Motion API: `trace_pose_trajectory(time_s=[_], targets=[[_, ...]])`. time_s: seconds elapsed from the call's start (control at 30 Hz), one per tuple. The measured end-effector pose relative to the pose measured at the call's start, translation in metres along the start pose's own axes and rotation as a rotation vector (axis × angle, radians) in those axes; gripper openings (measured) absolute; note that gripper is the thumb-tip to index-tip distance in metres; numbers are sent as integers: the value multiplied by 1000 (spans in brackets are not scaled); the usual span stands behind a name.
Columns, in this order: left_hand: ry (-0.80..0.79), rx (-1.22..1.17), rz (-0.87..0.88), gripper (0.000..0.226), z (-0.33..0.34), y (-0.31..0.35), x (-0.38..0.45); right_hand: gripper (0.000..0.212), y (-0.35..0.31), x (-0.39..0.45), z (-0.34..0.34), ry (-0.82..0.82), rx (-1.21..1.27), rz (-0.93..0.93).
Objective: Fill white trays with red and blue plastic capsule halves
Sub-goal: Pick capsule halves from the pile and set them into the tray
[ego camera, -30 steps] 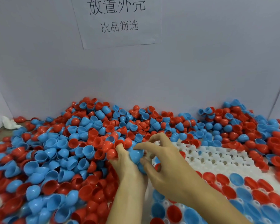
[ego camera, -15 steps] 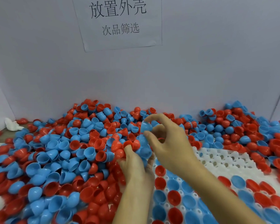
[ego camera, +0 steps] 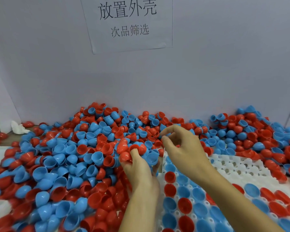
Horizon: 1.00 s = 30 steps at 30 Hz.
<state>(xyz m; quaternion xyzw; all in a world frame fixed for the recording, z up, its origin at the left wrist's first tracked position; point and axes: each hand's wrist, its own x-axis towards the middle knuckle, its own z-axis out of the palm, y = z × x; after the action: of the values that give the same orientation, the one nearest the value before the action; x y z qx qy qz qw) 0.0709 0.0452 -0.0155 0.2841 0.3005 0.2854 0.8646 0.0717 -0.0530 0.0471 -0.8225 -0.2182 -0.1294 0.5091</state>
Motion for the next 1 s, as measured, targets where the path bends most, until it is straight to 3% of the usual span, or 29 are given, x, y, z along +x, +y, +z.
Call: trace_pose_trajectory(time_s=[0.27,0.37,0.5,0.63,0.7,0.9,1.0], targets=[[-121,23,-32,29,6,9,-19,19,0,-16,5,-291,-375,-123],[-209,13,-28,36,6,9,-23,25,-2,-11,4,-282,-272,29],[-278,12,27,35,9,8,-22,11,1,-6,-1,-244,-322,85],[-294,66,24,19,5,12,-13,5,16,6,-35,-131,-308,166],[-290,50,13,15,2,17,-9,7,30,15,-67,-121,-435,204],[-393,52,-90,8,0,24,-13,12,60,19,-86,-476,-859,245],[-452,30,-175,14,1,26,-17,8,68,11,-72,-546,-1029,219]])
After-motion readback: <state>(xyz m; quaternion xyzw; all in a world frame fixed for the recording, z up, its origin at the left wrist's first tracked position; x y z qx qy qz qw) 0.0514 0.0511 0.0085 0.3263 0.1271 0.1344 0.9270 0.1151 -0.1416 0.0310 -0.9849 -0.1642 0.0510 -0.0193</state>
